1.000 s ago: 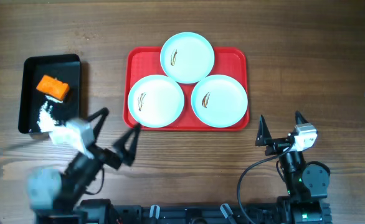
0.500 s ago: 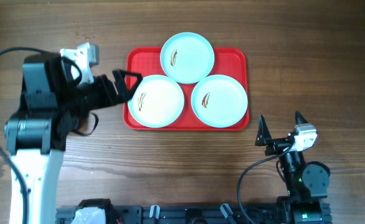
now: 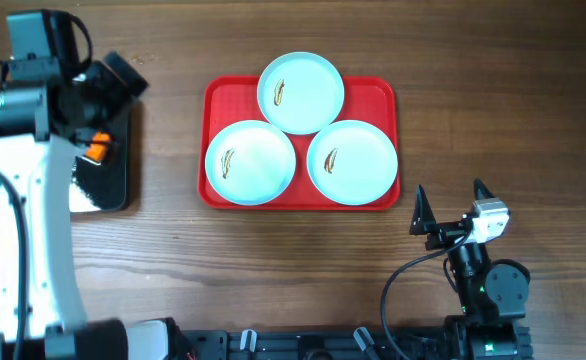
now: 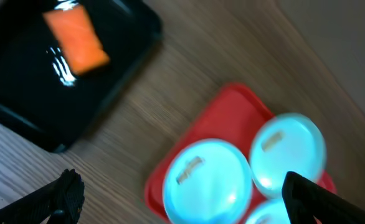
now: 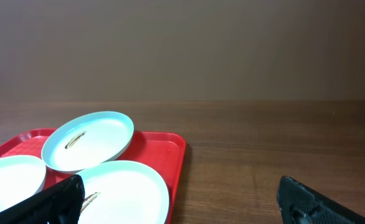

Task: Clean dirty plates on tray and stack at the side
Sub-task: 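Move the left gripper over the orange sponge in the black tray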

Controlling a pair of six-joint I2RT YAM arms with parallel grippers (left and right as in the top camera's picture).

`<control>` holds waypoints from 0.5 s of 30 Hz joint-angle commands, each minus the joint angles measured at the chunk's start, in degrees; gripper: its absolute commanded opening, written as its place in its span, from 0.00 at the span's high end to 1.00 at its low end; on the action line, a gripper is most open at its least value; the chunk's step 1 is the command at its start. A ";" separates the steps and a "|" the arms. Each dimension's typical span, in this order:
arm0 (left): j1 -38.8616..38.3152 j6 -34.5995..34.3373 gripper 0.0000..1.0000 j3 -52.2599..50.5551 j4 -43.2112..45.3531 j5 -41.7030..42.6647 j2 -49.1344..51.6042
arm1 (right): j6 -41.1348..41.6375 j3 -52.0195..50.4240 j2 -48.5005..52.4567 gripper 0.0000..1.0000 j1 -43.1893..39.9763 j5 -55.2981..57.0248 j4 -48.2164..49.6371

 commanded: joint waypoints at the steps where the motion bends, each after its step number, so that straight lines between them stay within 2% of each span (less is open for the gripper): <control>1: 4.81 -2.32 0.00 0.83 5.51 -5.25 2.67 | 0.85 -0.07 0.09 0.00 0.24 0.39 0.13; 6: 9.33 -2.32 0.00 0.81 9.05 -5.46 6.58 | 0.85 -0.07 0.09 0.00 0.24 0.39 0.13; 15: 10.21 -1.81 0.00 0.81 10.93 -5.62 18.73 | 0.85 -0.07 0.09 0.00 0.24 0.39 0.13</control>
